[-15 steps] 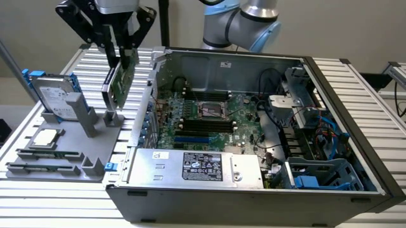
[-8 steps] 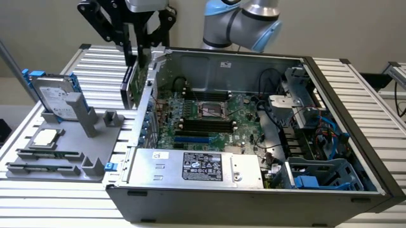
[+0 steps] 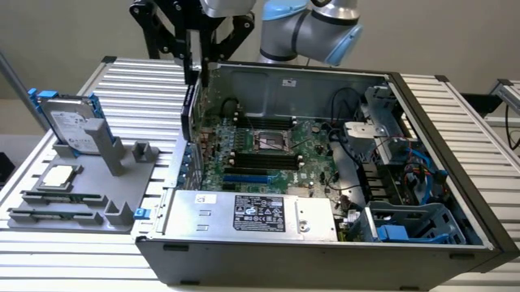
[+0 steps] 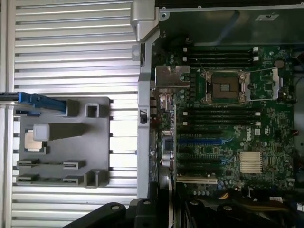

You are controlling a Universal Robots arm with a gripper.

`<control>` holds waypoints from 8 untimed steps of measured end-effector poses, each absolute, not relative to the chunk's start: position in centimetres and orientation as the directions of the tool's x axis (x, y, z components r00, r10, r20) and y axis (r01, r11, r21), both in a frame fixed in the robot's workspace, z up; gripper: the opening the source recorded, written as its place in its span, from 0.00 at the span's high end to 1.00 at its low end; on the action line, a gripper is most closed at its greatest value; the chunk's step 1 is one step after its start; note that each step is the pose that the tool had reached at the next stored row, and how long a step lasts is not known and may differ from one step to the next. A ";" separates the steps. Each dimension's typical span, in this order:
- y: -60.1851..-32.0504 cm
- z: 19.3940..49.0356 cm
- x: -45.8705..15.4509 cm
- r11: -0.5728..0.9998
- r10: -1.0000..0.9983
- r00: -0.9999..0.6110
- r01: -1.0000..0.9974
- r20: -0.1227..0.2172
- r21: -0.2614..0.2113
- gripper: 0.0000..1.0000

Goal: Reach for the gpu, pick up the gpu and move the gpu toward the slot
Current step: 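Pick up the gpu and move the gpu toward the slot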

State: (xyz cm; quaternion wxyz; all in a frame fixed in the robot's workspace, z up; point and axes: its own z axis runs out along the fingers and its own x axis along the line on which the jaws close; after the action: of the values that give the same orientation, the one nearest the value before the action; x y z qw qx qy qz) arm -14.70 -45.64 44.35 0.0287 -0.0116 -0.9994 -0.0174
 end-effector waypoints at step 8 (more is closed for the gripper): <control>-45.6 44.3 -11.1 0.999 0.022 -0.998 0.024 0.060 0.041 0.74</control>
State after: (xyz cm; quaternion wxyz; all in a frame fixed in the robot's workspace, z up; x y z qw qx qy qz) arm -11.09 -45.65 44.31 0.0296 -0.0116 -0.9993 -0.0210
